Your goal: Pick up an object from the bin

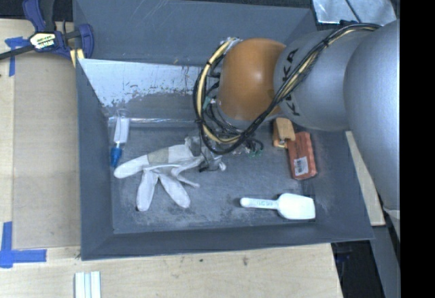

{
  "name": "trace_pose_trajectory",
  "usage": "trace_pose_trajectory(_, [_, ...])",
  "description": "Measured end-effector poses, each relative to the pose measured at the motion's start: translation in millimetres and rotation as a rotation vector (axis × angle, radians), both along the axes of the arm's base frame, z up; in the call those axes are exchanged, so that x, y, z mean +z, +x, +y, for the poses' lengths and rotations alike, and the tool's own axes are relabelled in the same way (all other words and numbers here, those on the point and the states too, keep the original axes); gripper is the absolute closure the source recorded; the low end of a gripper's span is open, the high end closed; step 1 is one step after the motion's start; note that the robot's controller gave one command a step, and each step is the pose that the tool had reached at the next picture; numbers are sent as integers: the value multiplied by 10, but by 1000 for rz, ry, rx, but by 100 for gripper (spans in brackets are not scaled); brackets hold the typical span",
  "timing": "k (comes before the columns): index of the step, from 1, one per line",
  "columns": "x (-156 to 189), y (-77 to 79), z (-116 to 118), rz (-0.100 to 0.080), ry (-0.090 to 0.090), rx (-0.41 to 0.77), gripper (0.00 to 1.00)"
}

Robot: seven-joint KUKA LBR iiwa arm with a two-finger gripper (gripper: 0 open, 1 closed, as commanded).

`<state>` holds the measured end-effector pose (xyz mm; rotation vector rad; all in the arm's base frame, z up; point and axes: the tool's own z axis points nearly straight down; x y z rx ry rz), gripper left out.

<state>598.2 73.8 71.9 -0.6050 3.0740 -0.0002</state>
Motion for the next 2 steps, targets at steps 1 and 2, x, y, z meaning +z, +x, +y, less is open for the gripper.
trace_pose_trajectory(1, [0,0,0,0,0,0,100])
trace_pose_trajectory(2, [1615,-1,-138,-2,-1,44,100])
